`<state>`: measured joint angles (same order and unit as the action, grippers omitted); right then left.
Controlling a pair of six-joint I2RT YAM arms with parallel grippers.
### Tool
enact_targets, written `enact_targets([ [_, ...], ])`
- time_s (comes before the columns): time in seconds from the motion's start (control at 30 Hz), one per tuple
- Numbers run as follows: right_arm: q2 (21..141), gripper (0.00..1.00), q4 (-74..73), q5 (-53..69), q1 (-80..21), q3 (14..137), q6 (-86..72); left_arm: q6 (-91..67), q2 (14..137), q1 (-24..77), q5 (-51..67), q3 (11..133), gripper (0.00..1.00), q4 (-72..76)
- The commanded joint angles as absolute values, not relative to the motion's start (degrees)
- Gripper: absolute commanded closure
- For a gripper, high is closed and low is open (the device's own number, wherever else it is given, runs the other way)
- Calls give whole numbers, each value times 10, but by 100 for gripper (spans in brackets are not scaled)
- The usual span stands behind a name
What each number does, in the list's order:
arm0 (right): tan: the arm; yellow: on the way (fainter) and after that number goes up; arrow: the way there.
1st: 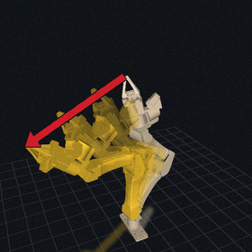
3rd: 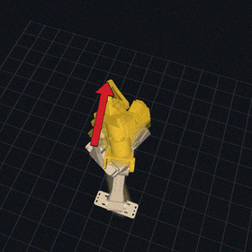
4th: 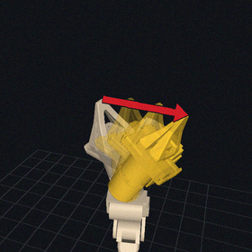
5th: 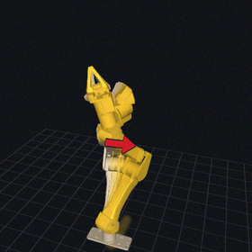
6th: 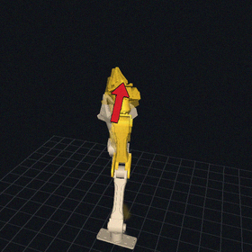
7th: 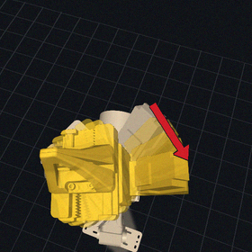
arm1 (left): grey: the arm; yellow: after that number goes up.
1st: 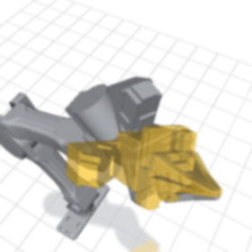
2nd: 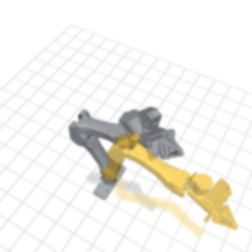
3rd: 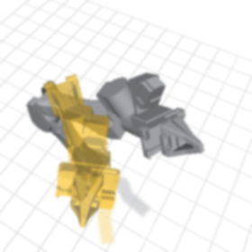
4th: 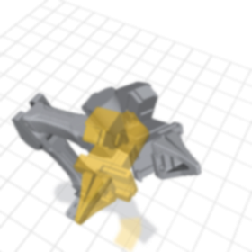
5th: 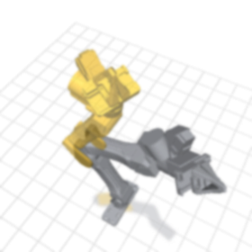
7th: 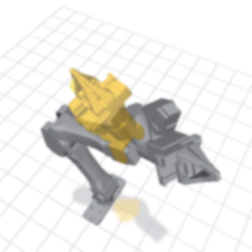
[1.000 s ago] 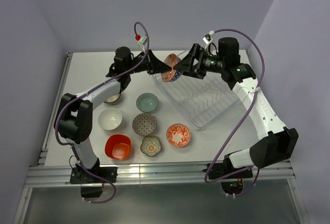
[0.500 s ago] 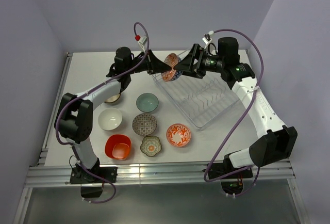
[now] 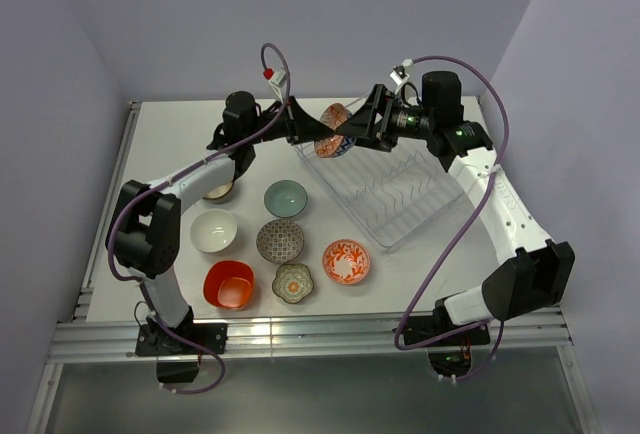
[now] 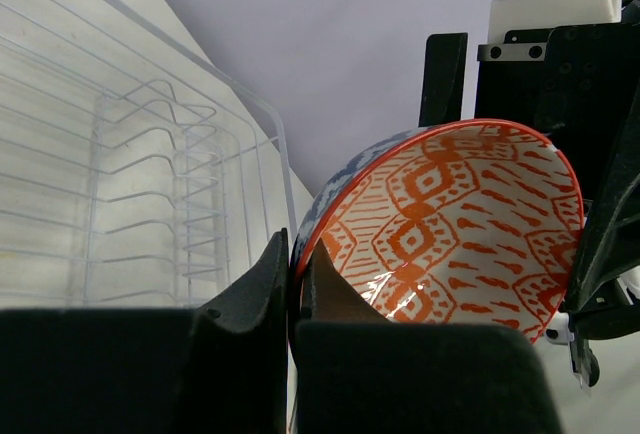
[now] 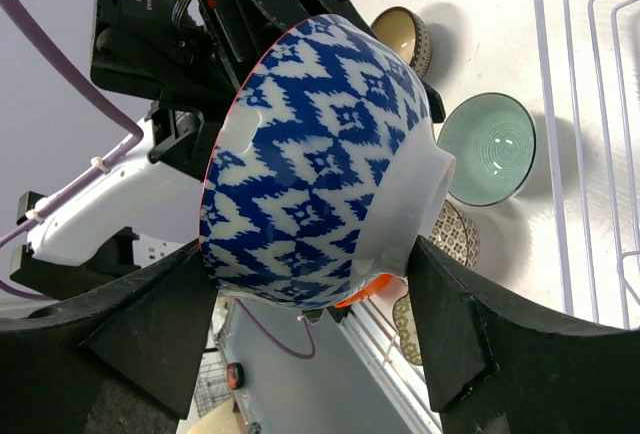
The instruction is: Load the bowls into the dish rack
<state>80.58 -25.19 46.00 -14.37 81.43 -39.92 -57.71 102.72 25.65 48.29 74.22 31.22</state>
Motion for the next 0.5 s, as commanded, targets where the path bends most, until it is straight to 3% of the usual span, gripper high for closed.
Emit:
enact_targets([
  [0.0, 805, 53, -211, 489, -144, 824, -416, -581, 1012, 263, 489, 747, 100, 360],
  [0.07, 804, 70, -207, 489, -143, 825, -414, -579, 1012, 263, 490, 751, 96, 357],
  [0.1, 804, 85, -208, 488, -142, 827, -411, -576, 1013, 263, 490, 753, 90, 352],
  [0.17, 804, 100, -215, 484, -139, 835, -399, -570, 1015, 263, 491, 758, 84, 338],
  [0.2, 804, 100, -218, 484, -137, 838, -393, -565, 1014, 263, 492, 759, 76, 333],
  [0.3, 801, 100, -228, 490, -128, 852, -369, -550, 1010, 262, 495, 764, 65, 305],
  [0.47, 787, 100, -270, 488, -114, 857, -299, -527, 998, 261, 495, 763, 58, 261],
])
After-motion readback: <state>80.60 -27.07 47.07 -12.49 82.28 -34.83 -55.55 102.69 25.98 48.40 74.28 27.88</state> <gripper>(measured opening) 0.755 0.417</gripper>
